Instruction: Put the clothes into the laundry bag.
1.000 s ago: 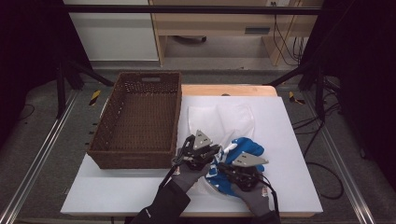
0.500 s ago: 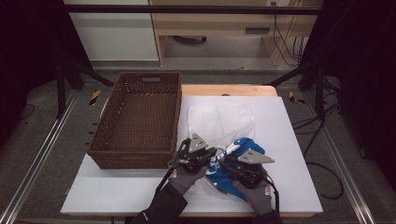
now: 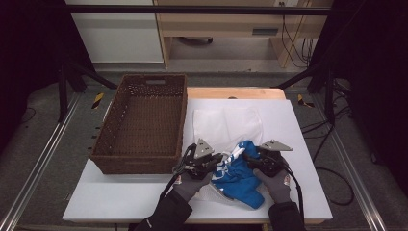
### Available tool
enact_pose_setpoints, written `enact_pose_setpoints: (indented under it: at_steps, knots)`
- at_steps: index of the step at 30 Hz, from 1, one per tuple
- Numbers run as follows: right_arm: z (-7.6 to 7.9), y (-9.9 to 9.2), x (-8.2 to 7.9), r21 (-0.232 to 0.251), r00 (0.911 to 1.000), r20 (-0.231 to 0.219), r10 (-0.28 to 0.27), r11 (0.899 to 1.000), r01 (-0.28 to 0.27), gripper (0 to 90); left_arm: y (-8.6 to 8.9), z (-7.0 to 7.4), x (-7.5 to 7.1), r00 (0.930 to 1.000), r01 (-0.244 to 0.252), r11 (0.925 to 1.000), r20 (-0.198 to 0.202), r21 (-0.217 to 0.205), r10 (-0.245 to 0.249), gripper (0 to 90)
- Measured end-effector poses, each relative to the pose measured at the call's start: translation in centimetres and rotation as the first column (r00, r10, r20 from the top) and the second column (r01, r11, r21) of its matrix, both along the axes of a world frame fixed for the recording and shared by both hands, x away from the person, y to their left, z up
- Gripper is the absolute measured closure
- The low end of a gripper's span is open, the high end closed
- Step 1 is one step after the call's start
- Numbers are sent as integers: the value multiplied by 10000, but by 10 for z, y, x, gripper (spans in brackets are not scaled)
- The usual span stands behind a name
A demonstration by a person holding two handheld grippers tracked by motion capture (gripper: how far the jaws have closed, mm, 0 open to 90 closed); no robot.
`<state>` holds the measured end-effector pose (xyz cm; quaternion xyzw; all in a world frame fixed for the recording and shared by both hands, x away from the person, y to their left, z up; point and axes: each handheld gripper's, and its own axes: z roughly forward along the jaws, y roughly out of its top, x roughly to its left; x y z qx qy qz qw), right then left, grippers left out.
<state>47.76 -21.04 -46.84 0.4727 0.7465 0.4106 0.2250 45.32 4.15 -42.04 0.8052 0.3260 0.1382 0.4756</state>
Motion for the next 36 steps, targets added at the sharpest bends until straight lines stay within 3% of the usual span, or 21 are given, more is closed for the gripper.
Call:
enact_pose_setpoints:
  at_steps: [1, 4, 5, 7, 10, 12, 13, 14, 17, 20, 22, 26, 28, 29, 31, 34, 36]
  knots:
    - [0, 0, 0, 0, 10000, 0, 0, 10000, 0, 506, 0, 0, 0, 10000, 0, 10000, -14, 5, 0, 886]
    - [3, 0, -4, 64, 9985, -451, 324, 9995, -322, 789, 0, -1, 1, 10000, -14, 10000, -32, -13, 14, 887]
    - [6, -1, -7, 143, 9981, -464, 403, 9991, -397, 824, 0, 0, 1, 10000, -27, 10000, -23, -32, 27, 887]
    - [14, -5, -15, 341, 9979, -272, 585, 9978, -576, 840, 1, 1, 1, 10000, -46, 10000, -32, -61, 46, 887]
    - [29, -5, -37, 704, 9928, 377, 1139, 9907, -1164, 842, 2, 4, 2, 9999, -120, 9997, -30, -199, 120, 886]
    - [35, -1, -51, 831, 9839, 681, 1650, 9819, -1704, 842, 2, 6, 2, 9999, -139, 9996, 13, -251, 139, 887]
    - [36, 9, -62, 883, 9727, 815, 2171, 9706, -2241, 841, 2, 7, 2, 9999, -153, 9996, 35, -257, 154, 887]
    - [36, 9, -62, 883, 9727, 815, 2171, 9706, -2241, 841, 2, 8, 2, 9999, -156, 9995, 30, -281, 157, 887]
    - [29, 36, -68, 495, 9523, 575, 2996, 9519, -3024, 840, 0, 12, 1, 9998, -149, 9992, 114, -371, 153, 887]
    - [23, 51, -65, 397, 9451, 367, 3247, 9445, -3260, 838, -4, 19, 0, 9997, -128, 9989, 216, -447, 138, 887]
    - [16, 63, -59, 204, 9484, 222, 3162, 9483, -3167, 832, -6, 21, -2, 9993, -68, 9990, 356, -434, 83, 887]
    - [6, 76, -40, -99, 9717, 58, 2363, 9716, -2363, 815, -6, 19, -7, 9992, 26, 9995, 405, -329, -12, 887]
    - [3, 80, -33, -365, 9784, 92, 2063, 9779, -2059, 796, -4, 13, -6, 9996, -14, 9996, 276, -297, 22, 887]
    - [2, 80, -30, -252, 9805, 62, 1962, 9803, -1960, 781, -3, 10, -6, 9998, -18, 9995, 219, -307, 25, 887]
    - [4, 78, -31, -35, 9799, 21, 1997, 9799, -1997, 744, 0, 5, -5, 9999, -41, 9995, 112, -304, 44, 887]
    - [13, 66, -41, 223, 9728, 452, 2274, 9733, -2285, 663, 5, 1, -4, 9999, -108, 9992, 17, -391, 109, 887]
    - [23, 53, -49, 552, 9742, 793, 2111, 9749, -2157, 605, 7, 0, -3, 9999, -141, 9990, -11, -421, 141, 886]
